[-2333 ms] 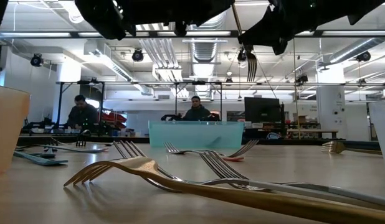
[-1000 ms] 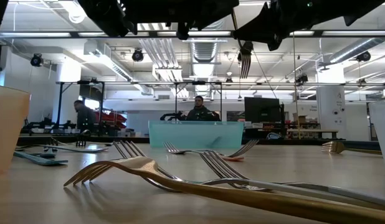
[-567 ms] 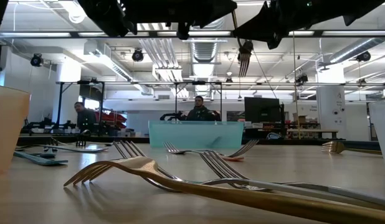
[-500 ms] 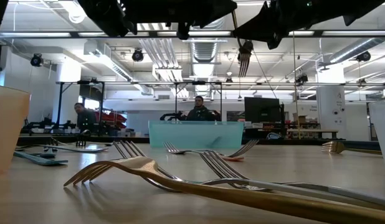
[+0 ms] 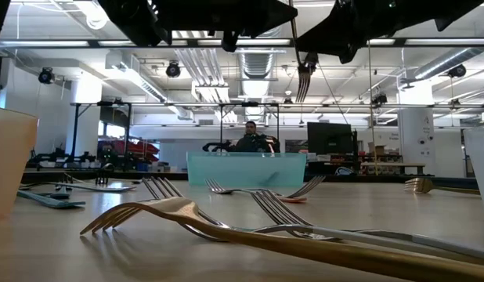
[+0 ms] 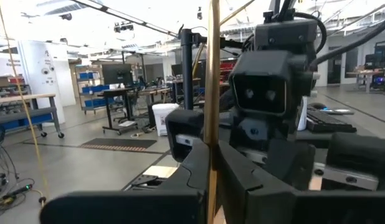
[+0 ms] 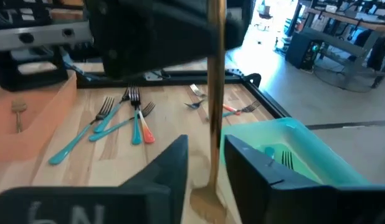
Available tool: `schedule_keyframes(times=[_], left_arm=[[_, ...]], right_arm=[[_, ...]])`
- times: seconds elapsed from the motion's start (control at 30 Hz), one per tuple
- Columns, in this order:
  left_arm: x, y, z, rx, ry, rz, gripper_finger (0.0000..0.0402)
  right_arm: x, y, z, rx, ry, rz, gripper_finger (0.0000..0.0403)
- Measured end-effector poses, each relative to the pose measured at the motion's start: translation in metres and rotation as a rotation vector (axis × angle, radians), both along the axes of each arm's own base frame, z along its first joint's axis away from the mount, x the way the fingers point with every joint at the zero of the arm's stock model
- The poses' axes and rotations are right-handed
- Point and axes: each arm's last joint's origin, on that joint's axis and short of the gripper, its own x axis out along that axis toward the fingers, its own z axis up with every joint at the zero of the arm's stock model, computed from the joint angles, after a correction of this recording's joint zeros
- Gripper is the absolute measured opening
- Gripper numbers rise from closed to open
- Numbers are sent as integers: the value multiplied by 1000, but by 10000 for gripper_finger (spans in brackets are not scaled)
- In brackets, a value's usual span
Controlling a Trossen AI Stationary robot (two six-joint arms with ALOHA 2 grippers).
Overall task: Sort silverware by color (type)
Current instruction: Put the gold fork into the orange bin
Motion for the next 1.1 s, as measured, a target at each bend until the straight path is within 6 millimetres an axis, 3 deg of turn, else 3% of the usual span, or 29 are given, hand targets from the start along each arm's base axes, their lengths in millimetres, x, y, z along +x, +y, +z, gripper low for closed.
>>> schedule_keyframes(times=[0.27, 0.53, 0.8, 0.97, 1.1], left_arm=[[-10, 0, 13, 62, 96, 54, 0], [-41, -20, 30, 2, 328, -16, 0], [-73, -81, 38, -21, 410, -76, 0], [-95, -128, 31, 58, 503, -228, 0], [-116, -155, 29, 92, 559, -327, 0]], right_arm=[[-22, -1, -1, 125, 112, -38, 167], [-49, -3, -8, 273, 261, -114, 166], [-51, -3, -17, 302, 345, -146, 149], [-48, -3, -22, 299, 372, -150, 142], [-46, -3, -25, 296, 392, -154, 142]])
